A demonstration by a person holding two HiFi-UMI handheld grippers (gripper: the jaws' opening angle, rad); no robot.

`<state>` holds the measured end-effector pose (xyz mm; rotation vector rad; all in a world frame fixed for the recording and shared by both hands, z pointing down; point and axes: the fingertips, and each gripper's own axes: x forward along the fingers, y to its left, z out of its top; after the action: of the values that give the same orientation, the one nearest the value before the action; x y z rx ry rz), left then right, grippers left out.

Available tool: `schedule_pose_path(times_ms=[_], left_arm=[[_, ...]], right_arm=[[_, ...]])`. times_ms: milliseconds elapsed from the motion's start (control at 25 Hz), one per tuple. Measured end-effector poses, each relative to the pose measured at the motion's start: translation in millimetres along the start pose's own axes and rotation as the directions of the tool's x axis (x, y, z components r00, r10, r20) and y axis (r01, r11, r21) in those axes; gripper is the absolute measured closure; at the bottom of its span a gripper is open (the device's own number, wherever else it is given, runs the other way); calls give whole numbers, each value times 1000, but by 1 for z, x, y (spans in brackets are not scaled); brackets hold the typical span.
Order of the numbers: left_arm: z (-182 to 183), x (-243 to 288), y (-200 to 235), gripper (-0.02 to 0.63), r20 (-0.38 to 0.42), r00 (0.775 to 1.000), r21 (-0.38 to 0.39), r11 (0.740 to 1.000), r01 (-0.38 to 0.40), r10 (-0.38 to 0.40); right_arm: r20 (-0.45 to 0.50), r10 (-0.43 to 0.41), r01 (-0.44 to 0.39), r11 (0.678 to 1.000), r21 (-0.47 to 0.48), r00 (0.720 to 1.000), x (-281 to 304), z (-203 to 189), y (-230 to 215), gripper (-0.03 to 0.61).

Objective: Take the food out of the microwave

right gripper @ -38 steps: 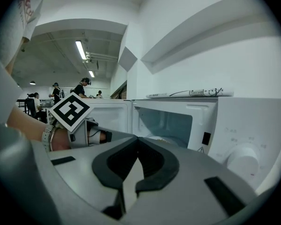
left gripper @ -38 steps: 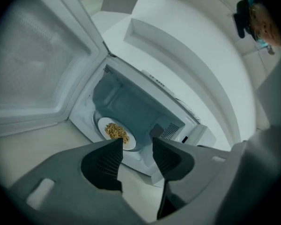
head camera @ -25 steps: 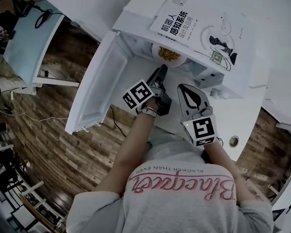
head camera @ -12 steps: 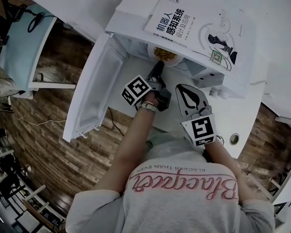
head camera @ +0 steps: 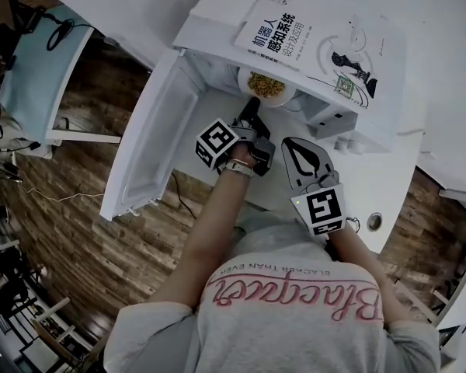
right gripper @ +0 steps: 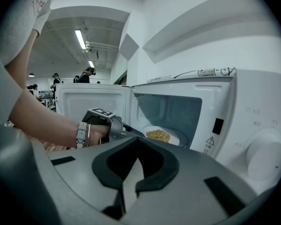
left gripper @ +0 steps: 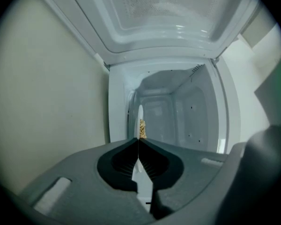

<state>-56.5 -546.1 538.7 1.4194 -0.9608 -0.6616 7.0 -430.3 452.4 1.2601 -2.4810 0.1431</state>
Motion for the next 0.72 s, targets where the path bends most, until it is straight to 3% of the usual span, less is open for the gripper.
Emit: schedule_pose_path(times_ms=[200, 720], left_arm=[[-1, -12, -6, 604, 16, 1000, 46, 999, 16, -17], [-24, -60, -33, 604, 27, 998, 55, 997, 59, -60]], right_arm=[[2, -4, 4, 1000, -11, 1000, -6, -1, 2, 568], [99, 12, -14, 1000, 22, 995, -44, 17, 13, 569]])
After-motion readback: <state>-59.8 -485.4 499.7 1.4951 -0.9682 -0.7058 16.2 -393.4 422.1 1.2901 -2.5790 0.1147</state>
